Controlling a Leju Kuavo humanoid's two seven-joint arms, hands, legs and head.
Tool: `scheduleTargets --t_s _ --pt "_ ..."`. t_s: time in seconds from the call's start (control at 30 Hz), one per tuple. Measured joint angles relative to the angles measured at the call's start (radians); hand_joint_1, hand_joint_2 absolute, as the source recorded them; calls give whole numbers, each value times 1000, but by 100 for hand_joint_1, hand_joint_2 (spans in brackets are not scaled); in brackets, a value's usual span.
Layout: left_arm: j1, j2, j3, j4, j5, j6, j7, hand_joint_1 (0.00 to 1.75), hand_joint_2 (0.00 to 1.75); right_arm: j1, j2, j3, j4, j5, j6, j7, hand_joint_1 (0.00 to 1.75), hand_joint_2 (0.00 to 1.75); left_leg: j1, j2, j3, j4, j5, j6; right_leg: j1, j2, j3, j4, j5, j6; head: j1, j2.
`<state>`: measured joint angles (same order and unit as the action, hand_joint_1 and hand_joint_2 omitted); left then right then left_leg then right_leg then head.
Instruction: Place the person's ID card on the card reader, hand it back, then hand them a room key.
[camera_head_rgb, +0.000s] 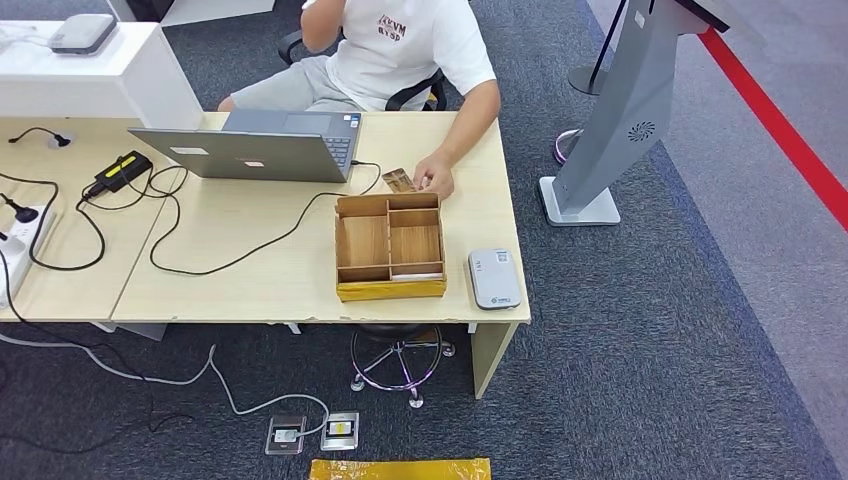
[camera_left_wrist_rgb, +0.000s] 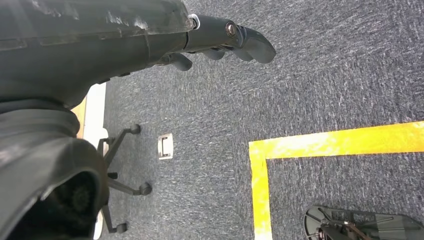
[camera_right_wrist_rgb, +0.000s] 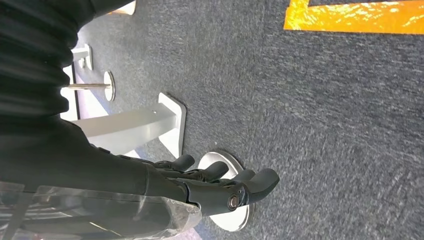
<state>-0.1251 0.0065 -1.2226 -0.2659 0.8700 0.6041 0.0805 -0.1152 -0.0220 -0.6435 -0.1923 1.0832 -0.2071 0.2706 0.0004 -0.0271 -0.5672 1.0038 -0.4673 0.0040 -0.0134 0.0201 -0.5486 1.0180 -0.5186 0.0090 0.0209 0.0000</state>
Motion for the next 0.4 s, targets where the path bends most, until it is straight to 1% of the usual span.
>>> scheduleTargets --t_s 0.4 --pt "0 0 0 0 -1 0 -5 0 0 0 3 -1 0 7 -22 -7 0 175 0 0 0 0 0 0 0 0 0 0 0 0 0 0"
